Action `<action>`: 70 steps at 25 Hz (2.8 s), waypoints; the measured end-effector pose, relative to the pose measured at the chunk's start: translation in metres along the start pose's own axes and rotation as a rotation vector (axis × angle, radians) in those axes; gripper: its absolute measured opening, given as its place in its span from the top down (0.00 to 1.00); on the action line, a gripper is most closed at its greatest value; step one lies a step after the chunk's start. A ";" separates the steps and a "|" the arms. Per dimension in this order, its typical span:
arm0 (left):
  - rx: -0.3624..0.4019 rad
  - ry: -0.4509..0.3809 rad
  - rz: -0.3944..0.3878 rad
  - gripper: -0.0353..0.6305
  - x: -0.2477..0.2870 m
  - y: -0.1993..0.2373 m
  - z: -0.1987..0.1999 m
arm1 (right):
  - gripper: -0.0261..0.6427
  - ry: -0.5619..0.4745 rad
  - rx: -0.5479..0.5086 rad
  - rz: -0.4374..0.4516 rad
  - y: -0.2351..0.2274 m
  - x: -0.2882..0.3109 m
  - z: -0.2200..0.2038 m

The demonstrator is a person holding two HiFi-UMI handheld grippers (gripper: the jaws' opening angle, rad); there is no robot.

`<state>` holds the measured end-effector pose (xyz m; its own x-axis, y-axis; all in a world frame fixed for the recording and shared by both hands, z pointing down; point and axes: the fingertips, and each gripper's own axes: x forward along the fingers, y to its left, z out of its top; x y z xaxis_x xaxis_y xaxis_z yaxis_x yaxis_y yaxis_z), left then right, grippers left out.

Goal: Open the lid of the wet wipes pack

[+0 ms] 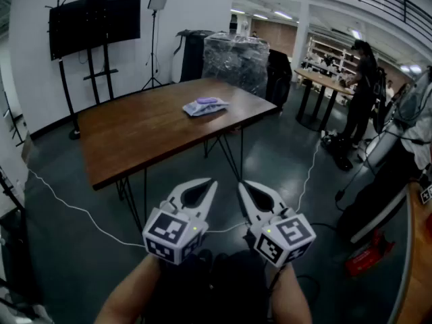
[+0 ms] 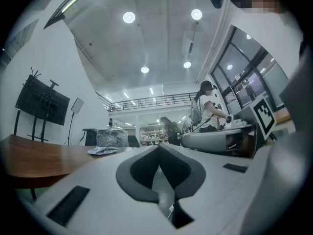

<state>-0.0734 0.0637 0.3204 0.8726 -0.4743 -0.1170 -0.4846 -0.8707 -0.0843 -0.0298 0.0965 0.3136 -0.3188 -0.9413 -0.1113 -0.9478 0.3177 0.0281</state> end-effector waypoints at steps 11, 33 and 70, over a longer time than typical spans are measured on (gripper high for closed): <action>0.011 0.001 -0.016 0.94 0.003 -0.005 0.002 | 0.94 -0.008 -0.005 0.005 0.000 0.001 0.001; 0.006 0.010 -0.027 0.94 0.010 0.004 0.006 | 0.95 -0.007 -0.003 -0.025 -0.011 0.009 0.012; 0.003 0.067 0.028 0.94 0.228 0.138 -0.026 | 0.95 0.024 -0.011 0.014 -0.198 0.191 -0.010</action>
<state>0.0602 -0.1680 0.3074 0.8609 -0.5059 -0.0534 -0.5087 -0.8567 -0.0849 0.0972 -0.1478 0.2963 -0.3318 -0.9393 -0.0870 -0.9433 0.3295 0.0403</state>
